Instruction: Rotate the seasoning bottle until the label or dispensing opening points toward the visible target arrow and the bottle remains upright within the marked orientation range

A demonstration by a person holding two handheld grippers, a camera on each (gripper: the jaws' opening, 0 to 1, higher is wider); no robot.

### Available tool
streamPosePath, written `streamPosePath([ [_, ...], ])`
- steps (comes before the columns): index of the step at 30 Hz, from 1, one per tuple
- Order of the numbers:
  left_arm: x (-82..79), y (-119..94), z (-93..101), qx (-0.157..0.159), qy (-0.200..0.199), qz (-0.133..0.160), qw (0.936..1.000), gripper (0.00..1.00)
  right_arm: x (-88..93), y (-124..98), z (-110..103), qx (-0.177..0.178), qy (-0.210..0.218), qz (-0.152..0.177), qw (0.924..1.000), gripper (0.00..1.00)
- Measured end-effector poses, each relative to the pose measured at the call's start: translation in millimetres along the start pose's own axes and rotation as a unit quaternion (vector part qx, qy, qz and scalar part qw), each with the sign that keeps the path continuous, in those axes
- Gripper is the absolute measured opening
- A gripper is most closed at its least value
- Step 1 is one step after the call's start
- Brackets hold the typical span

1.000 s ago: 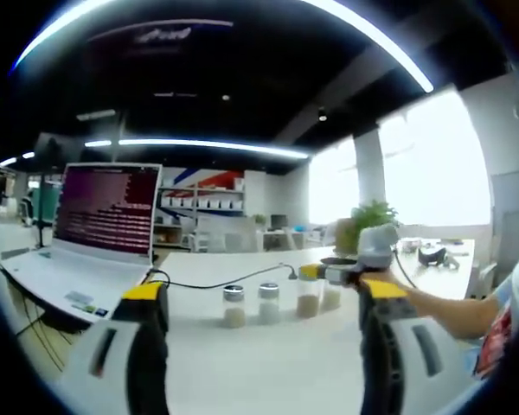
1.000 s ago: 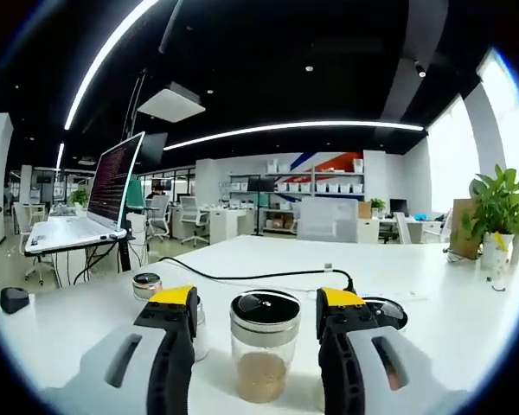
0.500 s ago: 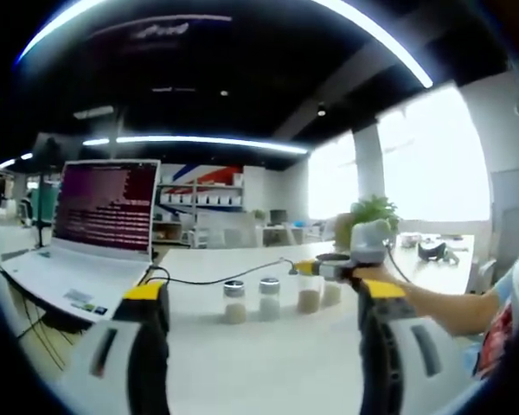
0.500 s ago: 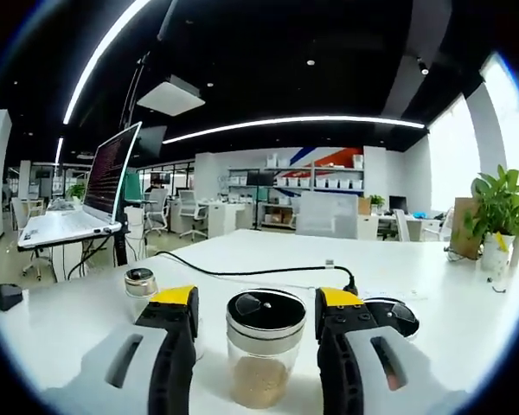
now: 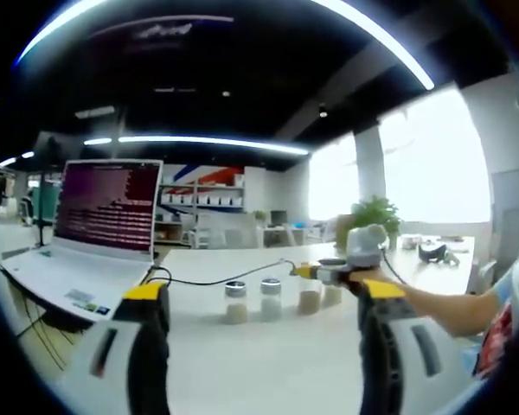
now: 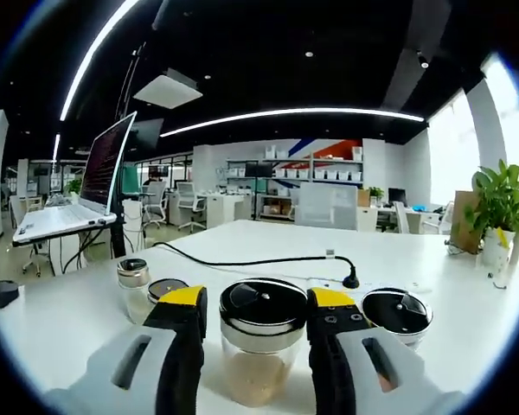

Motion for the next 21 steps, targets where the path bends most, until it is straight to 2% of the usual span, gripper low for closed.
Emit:
streamPosePath([
  [10,1.9,0.7,-3.2,-0.002,-0.006,-0.002,1.0,0.96,0.6,1.2,3.8,-0.001,0.008,0.008,0.9999,0.39],
  [17,1.3,0.3,-5.1,-0.001,-0.011,0.001,0.9999,0.95,0.5,3.2,2.2,0.004,0.008,0.001,1.0,0.39],
  [21,2.6,0.1,-6.8,-0.003,-0.012,-0.002,0.9999,0.95,1.6,6.0,-0.5,0.0,0.008,0.012,0.9999,0.39],
])
Point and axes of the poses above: the point that each gripper's makers call its tool centre point, and the gripper's own axes: y roughly forward along the fingers, z roughly to its right, x roughly out of its underside, the point moved 5 cm from there along -y, roughly backward along the fingers, and after that the axes turned 11 degrees about z, right-handed, at the moved point
